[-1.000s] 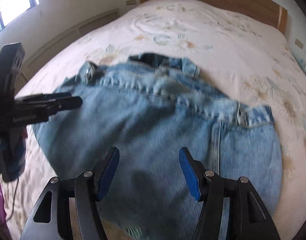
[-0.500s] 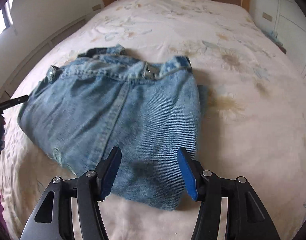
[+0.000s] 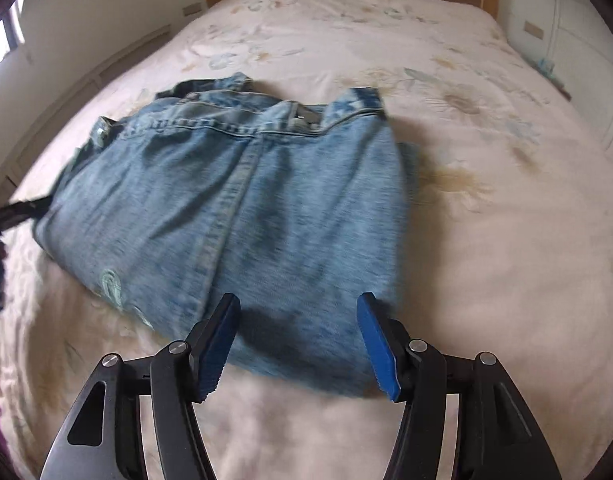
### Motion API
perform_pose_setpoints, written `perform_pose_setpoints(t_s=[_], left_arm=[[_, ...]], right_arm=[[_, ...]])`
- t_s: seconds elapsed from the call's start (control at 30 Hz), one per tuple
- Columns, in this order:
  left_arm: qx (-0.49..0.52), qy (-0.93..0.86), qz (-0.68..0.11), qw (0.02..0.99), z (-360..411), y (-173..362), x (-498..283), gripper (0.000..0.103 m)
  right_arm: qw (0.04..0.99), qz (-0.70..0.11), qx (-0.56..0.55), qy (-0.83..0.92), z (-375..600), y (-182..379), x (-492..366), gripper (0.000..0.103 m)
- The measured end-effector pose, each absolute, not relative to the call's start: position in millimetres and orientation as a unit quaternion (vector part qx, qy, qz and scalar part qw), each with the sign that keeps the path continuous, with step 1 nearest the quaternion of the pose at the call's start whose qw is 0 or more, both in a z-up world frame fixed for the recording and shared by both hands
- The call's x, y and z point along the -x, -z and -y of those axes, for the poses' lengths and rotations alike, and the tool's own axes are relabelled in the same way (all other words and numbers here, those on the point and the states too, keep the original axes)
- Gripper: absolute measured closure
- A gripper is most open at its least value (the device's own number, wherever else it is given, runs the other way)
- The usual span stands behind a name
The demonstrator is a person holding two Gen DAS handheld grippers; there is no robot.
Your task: Fold large clothes
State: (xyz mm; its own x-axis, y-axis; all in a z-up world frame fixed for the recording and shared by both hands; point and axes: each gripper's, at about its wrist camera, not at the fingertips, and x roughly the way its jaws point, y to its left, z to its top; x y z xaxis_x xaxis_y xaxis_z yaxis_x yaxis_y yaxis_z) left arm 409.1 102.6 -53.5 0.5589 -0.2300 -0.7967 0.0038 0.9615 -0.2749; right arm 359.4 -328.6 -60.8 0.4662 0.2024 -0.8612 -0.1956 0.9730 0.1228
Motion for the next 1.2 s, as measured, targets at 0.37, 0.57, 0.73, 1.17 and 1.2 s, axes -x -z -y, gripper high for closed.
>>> perform_pose_setpoints(t_s=[0.37,0.57,0.73,1.17,1.2], left_arm=[[0.166,0.006,-0.481,0.861,-141.9,62.1,-385.7,0.044],[0.196,0.006,-0.46,0.866,-150.3,35.4,-349.6,0.044],[0.215,0.019,-0.454,0.864,-142.9,20.9,-321.9,0.044],[0.272,0.066,-0.473,0.835,-129.7,45.3,-308.7,0.039],[0.275,0.067,-0.473,0.834,-128.8,47.1,-311.1,0.039]], right_arm=[[0.851,-0.514,-0.026,-0.103,329.7,65.4,-347.7,0.039],[0.856,-0.509,-0.033,-0.086,337.7,45.9,-324.6,0.039],[0.864,-0.495,-0.035,-0.092,334.1,23.2,-294.4,0.039],[0.86,-0.5,-0.044,-0.091,319.8,20.0,-249.6,0.039],[0.859,-0.502,-0.043,-0.089,320.0,21.4,-249.5,0.039]])
